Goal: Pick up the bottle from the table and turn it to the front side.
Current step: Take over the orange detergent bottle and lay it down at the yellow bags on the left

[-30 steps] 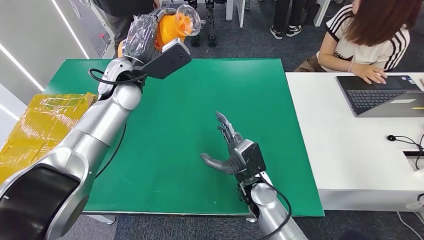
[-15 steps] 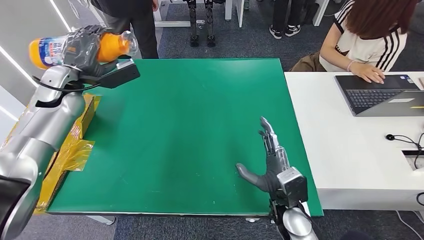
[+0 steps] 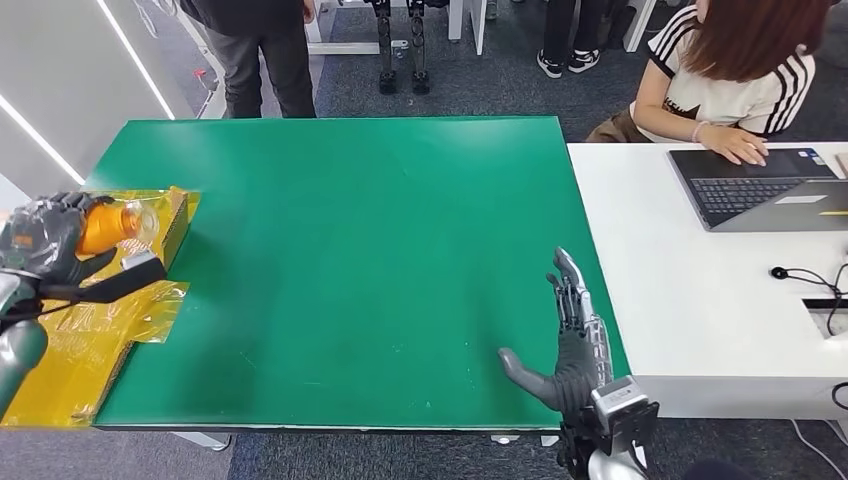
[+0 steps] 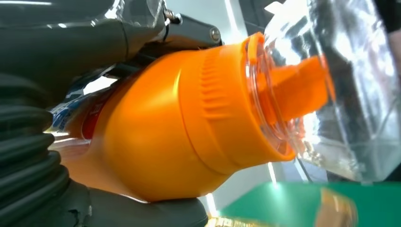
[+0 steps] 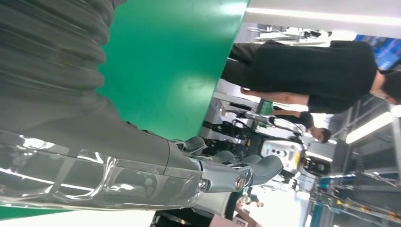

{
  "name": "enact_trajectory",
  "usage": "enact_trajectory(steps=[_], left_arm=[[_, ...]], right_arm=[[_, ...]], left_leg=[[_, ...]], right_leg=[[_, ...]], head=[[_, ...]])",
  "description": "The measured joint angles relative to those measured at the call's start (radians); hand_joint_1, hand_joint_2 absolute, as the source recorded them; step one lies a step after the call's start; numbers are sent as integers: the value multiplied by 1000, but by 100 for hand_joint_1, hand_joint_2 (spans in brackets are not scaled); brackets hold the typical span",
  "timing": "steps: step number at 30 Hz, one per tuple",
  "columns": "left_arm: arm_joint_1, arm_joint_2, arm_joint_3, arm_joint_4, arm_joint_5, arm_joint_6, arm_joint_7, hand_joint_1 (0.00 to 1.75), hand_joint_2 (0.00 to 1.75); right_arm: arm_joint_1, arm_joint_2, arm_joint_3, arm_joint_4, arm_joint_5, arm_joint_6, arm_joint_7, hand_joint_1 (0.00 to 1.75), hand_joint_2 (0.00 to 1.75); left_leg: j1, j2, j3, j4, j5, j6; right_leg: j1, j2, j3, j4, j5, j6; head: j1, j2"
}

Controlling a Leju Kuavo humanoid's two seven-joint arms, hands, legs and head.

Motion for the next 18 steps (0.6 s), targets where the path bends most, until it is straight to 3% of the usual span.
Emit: enact_trajectory(steps=[5,9,18], left_arm=[[109,-10,43,-43,-28,6,-31,175,175],[115,-59,24,-35,-33,47,-72,175,175],[127,-154,-35,6,-26,135,-76,175,175]], right_arm=[[-3,0,-3,-17,-3,-1,-3,0,175],[-35,-3,-1,-13,-18,-16,9,0,175],[-75,-12,27,1,-23,-21,20,0,175]], left_leg=[[0,-2,-1,0,0,0],[0,-4,-1,1,1,1],[0,-4,-1,1,1,1]], right_leg=[[0,-3,0,-1,0,0],[0,-6,1,-1,1,1],[0,-6,1,-1,2,0]], head=[[0,0],[0,0],[0,0]])
